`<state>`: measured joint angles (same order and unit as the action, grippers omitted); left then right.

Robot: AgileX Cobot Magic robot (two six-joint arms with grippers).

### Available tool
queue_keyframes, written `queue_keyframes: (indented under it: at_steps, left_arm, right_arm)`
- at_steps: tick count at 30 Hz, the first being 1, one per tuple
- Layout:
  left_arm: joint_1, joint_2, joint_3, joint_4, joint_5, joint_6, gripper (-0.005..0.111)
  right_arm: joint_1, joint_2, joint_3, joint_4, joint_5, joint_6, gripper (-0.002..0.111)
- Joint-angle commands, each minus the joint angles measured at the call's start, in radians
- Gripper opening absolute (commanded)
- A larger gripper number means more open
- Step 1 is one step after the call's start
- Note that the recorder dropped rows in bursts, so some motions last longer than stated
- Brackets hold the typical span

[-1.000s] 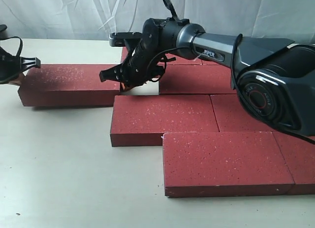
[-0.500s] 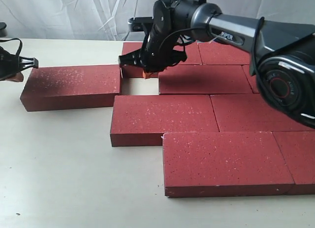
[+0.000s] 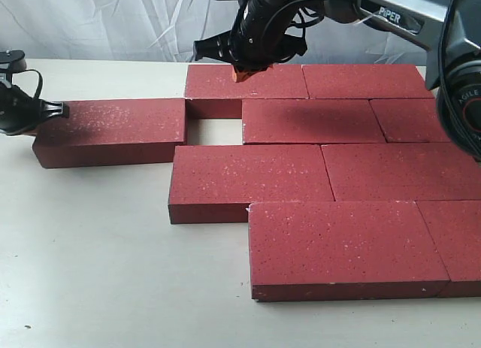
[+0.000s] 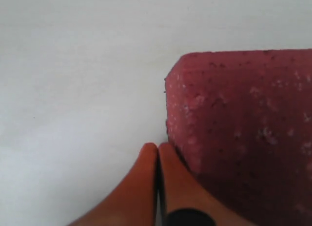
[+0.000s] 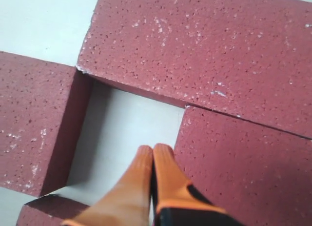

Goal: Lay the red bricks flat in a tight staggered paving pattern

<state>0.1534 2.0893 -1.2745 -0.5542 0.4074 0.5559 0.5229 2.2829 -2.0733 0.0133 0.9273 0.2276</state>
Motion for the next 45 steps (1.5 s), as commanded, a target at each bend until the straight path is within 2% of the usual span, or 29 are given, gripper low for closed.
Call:
queue_keyframes:
  at_steps: [1,9,20,25,34,38,40,43,45]
  left_arm:
    - [-0.007,0.0,-0.001,-0.199,-0.013,0.199,0.0]
    - [-0.005,0.0,-0.001,-0.157,-0.027,0.21,0.0]
    - [-0.005,0.0,-0.001,0.012,-0.027,0.084,0.0]
    - [-0.005,0.0,-0.001,0.009,-0.027,0.084,0.0]
    - [-0.005,0.0,-0.001,0.012,-0.031,0.084,0.0]
    - [-0.005,0.0,-0.001,0.01,-0.018,0.084,0.0]
    - [-0.005,0.0,-0.001,0.002,-0.012,0.084,0.0]
    - [-0.005,0.0,-0.001,-0.01,-0.005,0.084,0.0]
    - [-0.005,0.0,-0.001,-0.025,0.004,0.084,0.0]
  right_arm:
    - [-0.004,-0.005,-0.006,-0.007,0.0,0.001,-0.001]
    - [0.02,0.053,-0.006,0.08,-0.029,-0.015,-0.001]
    - [0.092,0.184,-0.006,0.206,-0.185,-0.057,-0.001]
    - [0.103,0.192,-0.006,0.285,-0.199,-0.124,-0.001]
    - [0.105,0.171,-0.006,0.291,-0.135,-0.124,-0.001]
    - [0.105,0.169,-0.006,0.241,-0.106,-0.118,-0.001]
    - [0.105,0.169,-0.006,0.155,-0.102,-0.07,-0.001]
    - [0.101,0.16,-0.006,-0.042,-0.066,0.101,-0.001]
    - [0.074,0.138,-0.006,-0.052,-0.06,0.146,-0.001]
